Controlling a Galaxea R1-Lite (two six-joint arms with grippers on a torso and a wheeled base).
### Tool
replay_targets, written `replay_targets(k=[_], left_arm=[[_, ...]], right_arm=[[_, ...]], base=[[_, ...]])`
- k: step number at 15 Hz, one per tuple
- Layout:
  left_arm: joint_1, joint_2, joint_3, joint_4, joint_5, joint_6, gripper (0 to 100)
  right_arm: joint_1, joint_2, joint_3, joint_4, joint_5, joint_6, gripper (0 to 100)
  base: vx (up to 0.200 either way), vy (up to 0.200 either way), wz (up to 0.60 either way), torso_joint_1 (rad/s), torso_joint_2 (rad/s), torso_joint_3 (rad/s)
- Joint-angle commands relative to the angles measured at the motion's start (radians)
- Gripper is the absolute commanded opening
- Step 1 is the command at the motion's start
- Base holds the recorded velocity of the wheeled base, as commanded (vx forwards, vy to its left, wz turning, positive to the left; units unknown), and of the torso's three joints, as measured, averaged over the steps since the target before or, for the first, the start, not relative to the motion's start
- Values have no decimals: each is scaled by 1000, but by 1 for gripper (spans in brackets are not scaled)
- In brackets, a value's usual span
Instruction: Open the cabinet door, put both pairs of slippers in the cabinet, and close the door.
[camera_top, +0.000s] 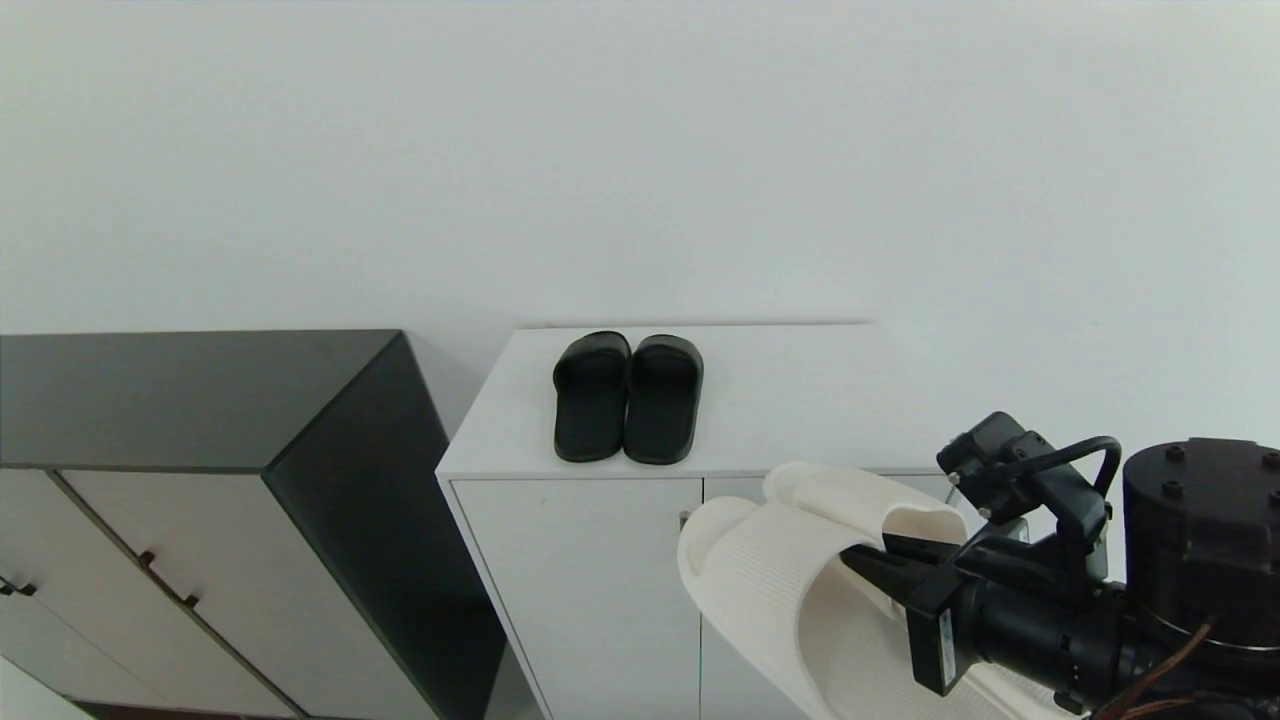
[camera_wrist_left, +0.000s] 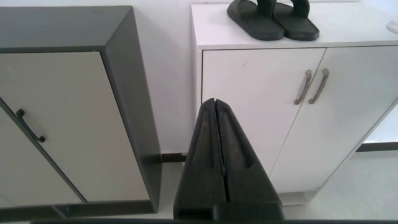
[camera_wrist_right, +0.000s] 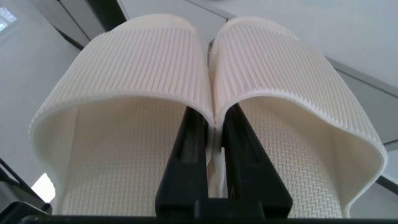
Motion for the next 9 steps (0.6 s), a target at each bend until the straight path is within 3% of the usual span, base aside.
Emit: replay_targets(k=[1, 9], left_arm=[[0, 0, 0, 0, 0, -1, 0], [0, 0, 0, 0, 4, -1, 0]], right_arm=[[0, 7, 6, 0, 4, 0, 0], [2, 11, 16, 0, 10, -1, 0]], base=[[0, 0, 0, -71, 154, 105], [0, 0, 0, -175, 406, 223]])
